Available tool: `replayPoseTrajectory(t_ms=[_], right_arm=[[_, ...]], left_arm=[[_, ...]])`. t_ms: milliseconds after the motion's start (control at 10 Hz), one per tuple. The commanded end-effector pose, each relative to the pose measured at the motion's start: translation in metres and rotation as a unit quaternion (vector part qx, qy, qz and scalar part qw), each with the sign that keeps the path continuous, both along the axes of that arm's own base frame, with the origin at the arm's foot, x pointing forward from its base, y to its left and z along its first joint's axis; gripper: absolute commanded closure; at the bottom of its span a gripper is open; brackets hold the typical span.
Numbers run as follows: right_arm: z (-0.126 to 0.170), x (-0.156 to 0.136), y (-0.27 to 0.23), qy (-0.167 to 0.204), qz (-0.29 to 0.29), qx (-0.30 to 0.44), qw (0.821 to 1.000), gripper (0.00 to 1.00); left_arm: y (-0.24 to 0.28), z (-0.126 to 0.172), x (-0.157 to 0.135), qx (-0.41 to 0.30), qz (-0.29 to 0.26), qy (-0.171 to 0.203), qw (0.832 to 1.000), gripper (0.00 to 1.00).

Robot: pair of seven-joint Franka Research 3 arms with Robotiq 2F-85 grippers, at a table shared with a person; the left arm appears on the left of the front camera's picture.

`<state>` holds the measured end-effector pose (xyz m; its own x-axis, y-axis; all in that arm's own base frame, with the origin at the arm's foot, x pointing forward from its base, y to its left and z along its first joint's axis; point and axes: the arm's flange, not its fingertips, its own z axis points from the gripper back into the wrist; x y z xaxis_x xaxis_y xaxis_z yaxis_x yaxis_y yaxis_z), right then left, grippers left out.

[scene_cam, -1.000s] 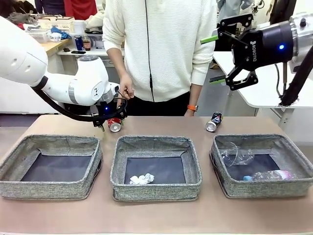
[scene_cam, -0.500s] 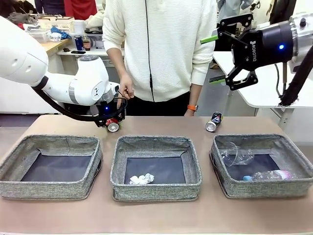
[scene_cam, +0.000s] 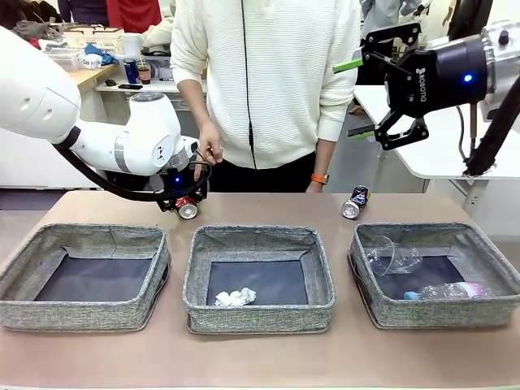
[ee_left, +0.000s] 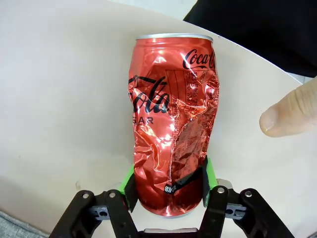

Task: Sort the waste into the appropriate baskets.
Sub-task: Pick up the waste item pointed out by the person.

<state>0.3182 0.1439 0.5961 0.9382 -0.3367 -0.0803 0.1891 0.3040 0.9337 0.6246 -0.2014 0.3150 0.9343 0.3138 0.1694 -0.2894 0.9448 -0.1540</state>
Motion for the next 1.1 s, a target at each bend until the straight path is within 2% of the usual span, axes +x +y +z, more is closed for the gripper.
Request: replayPoseTrajectory(t_ms=[0, 100, 200, 300, 500, 600, 700, 800, 900, 1000], right_arm=[[0.004, 0.001, 0.0, 0.007, 0.0, 0.001, 1.0, 0.0], [0.004, 0.001, 0.0, 0.007, 0.0, 0.001, 1.0, 0.0], [0.004, 0.001, 0.0, 0.007, 0.0, 0.001, 1.0, 0.0], [0.004, 0.001, 0.0, 0.007, 0.0, 0.001, 1.0, 0.0], [0.004, 0.001, 0.0, 0.007, 0.0, 0.001, 1.0, 0.0], [0.004, 0.001, 0.0, 0.007, 0.0, 0.001, 1.0, 0.0], [0.004, 0.001, 0.0, 0.007, 0.0, 0.001, 1.0, 0.0], [0.004, 0.001, 0.0, 0.007, 0.0, 0.001, 1.0, 0.0], [0.004, 0.001, 0.0, 0.007, 0.0, 0.001, 1.0, 0.0], [0.004, 0.001, 0.0, 0.007, 0.0, 0.001, 1.0, 0.0]], left_arm=[[0.002, 0.002, 0.003, 0.015, 0.004, -0.001, 1.0, 1.0], [0.005, 0.008, 0.001, 0.017, 0.0, 0.005, 1.0, 1.0], [0.01, 0.028, -0.008, 0.033, -0.015, 0.021, 0.999, 1.0], [0.018, 0.061, -0.025, 0.038, -0.032, 0.066, 0.997, 1.0], [0.036, 0.145, -0.071, 0.023, -0.05, 0.067, 0.996, 1.0], [0.041, 0.188, -0.099, 0.006, -0.034, 0.1, 0.994, 1.0], [0.04, 0.22, -0.127, -0.003, -0.061, 0.085, 0.995, 1.0], [0.034, 0.248, -0.156, -0.026, -0.083, 0.086, 0.993, 1.0], [0.025, 0.271, -0.187, -0.047, -0.079, 0.056, 0.994, 1.0], [0.019, 0.284, -0.216, -0.048, -0.127, 0.029, 0.99, 1.0]])
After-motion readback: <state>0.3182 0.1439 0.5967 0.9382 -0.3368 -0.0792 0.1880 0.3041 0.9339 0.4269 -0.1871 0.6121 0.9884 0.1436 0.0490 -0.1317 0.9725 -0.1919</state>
